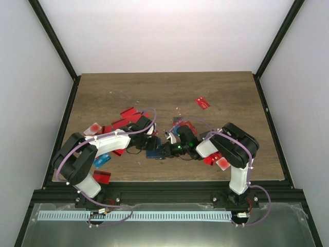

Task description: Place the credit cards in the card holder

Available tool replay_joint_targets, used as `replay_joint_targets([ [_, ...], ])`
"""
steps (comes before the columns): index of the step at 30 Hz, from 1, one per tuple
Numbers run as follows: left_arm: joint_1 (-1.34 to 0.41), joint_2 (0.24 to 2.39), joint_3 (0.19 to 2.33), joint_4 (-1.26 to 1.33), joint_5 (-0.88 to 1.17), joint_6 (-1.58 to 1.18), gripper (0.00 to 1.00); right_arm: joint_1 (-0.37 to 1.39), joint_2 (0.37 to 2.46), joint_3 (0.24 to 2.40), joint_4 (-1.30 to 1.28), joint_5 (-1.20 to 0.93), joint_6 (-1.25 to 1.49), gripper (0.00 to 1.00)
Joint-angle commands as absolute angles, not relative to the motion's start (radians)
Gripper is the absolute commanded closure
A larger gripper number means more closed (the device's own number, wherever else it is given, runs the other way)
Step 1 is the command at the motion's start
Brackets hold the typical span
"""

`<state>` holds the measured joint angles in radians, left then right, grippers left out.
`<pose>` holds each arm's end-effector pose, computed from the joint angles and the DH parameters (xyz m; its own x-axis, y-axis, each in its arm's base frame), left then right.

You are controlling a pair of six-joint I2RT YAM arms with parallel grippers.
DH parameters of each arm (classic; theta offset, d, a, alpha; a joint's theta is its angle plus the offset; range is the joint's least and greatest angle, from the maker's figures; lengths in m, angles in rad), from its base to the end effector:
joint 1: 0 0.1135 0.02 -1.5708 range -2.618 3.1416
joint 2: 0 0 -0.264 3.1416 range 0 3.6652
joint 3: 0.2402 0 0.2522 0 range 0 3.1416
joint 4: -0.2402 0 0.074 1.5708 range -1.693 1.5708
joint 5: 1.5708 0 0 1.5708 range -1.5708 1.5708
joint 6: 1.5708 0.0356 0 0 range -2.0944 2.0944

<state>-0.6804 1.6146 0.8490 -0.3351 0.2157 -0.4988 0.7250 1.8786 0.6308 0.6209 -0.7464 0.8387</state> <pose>0.2276 -0.1940 0.1538 -0.9386 0.1585 -0.3065 0.2743 0.8815 -0.3843 0.2203 0.2275 0.0931 -0.9617 -0.1225 -0.2451 -0.2739 0.4129 0.8686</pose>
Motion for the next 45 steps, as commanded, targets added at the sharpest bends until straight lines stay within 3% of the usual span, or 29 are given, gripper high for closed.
replay_joint_targets([
  [1, -0.675, 1.619, 0.854, -0.372, 0.201, -0.484, 0.96, 0.729, 1.889, 0.64, 0.493, -0.649, 0.79, 0.99],
  [45, -0.663, 1.634, 0.912, -0.432, 0.114, -0.438, 0.96, 0.729, 1.966, 0.66, 0.382, -0.614, 0.808, 0.99],
])
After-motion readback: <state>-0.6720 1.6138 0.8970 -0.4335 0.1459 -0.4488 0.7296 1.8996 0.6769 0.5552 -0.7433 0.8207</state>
